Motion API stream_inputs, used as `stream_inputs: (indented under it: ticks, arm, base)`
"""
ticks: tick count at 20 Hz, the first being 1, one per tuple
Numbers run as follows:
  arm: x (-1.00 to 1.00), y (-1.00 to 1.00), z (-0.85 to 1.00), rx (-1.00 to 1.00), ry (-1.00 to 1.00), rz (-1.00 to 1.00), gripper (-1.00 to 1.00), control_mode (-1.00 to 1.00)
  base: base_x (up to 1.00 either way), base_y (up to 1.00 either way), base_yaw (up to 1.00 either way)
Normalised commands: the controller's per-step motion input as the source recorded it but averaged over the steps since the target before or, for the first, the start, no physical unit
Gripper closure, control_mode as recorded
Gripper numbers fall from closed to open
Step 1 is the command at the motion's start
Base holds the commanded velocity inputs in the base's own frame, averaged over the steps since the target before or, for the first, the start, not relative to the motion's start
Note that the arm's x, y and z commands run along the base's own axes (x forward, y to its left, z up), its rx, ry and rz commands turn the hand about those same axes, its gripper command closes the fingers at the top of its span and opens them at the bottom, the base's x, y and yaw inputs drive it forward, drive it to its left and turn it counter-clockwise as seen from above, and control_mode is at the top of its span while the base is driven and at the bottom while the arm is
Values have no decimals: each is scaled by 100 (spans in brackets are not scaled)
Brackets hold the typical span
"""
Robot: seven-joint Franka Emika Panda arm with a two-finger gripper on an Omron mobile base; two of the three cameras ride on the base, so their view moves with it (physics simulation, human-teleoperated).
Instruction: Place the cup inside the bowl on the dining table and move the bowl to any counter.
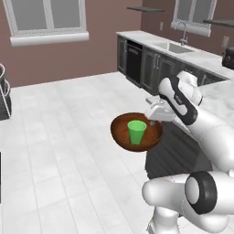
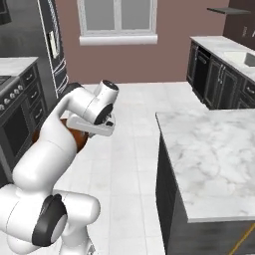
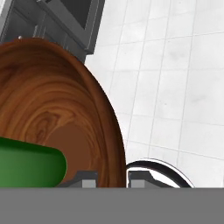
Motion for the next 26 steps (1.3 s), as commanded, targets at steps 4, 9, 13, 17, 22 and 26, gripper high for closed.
stream_inputs:
  ticks: [4, 9, 13, 17, 22, 26]
  arm:
    - [0, 0, 0, 0, 0, 0, 100, 100]
    - [0, 0, 0, 0, 0, 0, 100, 100]
    - [0, 0, 0, 0, 0, 0, 100, 100]
    - [0, 0, 0, 0, 0, 0, 100, 100]
    - [0, 0, 0, 0, 0, 0, 100, 100]
    - [0, 0, 0, 0, 0, 0, 100, 100]
  base:
    - [54, 60, -4]
    - [44, 50, -3]
    - [51, 45, -2]
    - [69, 35, -1]
    - [56, 36, -2]
    - [46, 38, -2]
